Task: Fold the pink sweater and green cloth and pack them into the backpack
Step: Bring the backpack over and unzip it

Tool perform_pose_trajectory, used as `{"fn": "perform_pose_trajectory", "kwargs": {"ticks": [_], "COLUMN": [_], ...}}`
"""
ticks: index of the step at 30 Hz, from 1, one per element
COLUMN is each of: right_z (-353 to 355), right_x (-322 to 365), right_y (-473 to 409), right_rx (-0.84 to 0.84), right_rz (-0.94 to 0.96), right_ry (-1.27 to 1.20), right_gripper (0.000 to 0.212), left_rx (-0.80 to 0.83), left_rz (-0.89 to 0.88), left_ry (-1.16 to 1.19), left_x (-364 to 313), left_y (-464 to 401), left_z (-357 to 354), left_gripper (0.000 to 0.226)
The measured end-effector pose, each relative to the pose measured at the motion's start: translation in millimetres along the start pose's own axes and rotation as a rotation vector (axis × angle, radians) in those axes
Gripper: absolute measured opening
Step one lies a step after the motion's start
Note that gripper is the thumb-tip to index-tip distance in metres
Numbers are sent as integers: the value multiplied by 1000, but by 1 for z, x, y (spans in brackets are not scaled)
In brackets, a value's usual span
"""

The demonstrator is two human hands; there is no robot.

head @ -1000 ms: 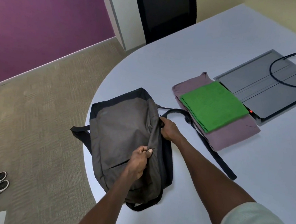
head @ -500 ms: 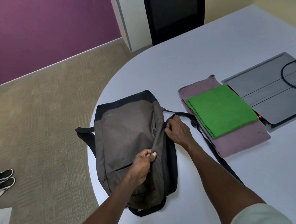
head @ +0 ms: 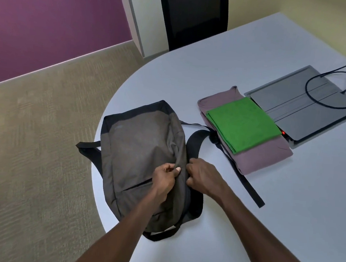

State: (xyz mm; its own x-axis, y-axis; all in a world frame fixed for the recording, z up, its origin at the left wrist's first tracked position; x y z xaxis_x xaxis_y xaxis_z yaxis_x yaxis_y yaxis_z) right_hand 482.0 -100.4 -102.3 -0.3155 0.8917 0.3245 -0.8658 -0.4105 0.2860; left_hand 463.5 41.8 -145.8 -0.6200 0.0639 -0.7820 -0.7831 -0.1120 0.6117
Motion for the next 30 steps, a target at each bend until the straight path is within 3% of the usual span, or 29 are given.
{"fn": "perform_pose_trajectory", "kwargs": {"ticks": [6,8,11,13,20,23,30], "right_z": [-19,-17,-5,-3,-12,-11,-5], "right_x": [-20,-29,-22,-12,10,11,-3], "right_y": [20,20,22,25,57,68,59], "right_rx": [23,8,-89,-128,-183,-176,-140], "right_rz": [-281,-244,-145,-79,51,72,-95], "right_ry": [-283,-250,-9,115,197,161,-50], "right_gripper": [10,16,20,23,33,34,18], "left_rx": [-26,-40,-64,-96,-118,-107,-62], "left_rz": [-74,-88,-184,-239,-275,-277,-279], "left_ry": [-177,-336,-527,-576,-689,-711,-659], "left_x": [-7,1,15,15,-14,-19,-33], "left_y": [21,33,50,55,58,58,63], "left_z": [1,-3,-8,-3,12,12,4], "left_gripper": [32,39,33,36,41,43,41]}}
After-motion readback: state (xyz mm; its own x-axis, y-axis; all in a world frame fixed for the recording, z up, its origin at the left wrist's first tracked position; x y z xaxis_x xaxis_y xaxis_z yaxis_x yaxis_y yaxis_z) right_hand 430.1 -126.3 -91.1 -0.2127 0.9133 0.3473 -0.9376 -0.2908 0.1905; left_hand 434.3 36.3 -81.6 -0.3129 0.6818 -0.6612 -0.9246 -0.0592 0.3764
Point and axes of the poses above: each hand's wrist, its own y-axis away from the middle knuckle, its own z-axis out of the back of the hand, x = y × z, the point moved 4 cm from there along -y, towards the middle knuckle, and after that the axes turned 3 degrees about x, right-handed, at the moved point
